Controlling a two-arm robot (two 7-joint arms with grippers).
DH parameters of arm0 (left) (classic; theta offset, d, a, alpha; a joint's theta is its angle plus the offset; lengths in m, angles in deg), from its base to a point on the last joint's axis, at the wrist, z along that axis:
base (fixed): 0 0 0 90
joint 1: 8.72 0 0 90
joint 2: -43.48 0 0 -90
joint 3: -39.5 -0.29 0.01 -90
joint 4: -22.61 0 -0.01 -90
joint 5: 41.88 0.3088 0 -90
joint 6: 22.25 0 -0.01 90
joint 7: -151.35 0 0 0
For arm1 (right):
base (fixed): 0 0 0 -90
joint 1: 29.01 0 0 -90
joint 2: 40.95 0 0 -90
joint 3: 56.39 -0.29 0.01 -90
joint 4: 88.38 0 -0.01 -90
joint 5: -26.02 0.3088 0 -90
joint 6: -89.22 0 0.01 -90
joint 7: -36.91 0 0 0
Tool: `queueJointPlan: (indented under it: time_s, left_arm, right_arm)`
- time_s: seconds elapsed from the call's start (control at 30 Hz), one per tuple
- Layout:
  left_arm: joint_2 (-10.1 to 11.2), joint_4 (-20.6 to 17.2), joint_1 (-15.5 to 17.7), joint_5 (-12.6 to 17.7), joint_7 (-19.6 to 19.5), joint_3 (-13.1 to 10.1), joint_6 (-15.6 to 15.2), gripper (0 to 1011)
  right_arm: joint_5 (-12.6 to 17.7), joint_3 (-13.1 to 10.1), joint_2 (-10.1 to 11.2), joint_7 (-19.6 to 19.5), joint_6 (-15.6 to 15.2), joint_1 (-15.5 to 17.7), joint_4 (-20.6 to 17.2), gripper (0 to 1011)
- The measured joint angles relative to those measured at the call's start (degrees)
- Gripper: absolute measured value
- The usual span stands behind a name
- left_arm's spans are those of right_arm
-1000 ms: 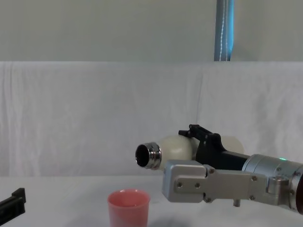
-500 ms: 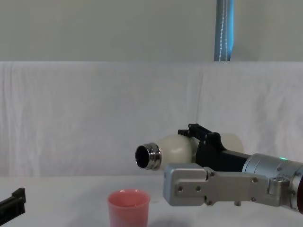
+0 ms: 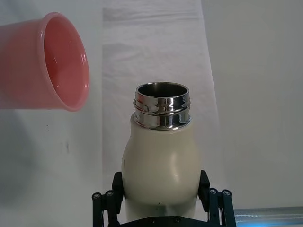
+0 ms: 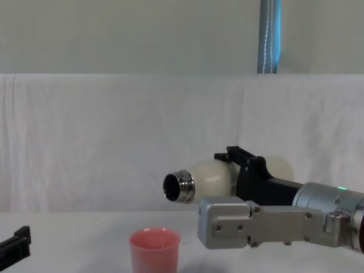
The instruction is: Grasp the thermos with one hand and pour water into the cup lid.
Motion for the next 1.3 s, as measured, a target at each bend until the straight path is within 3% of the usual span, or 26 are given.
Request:
queueJointPlan:
  time_s: [1.3]
  left_arm:
    - [0.0,0.0,0.0,0.0,0.0,0.0,0.0,1001]
  right_arm:
    - [-1.58,0.95,0.31,-0.47,-0.11,-0.89,0.09,951]
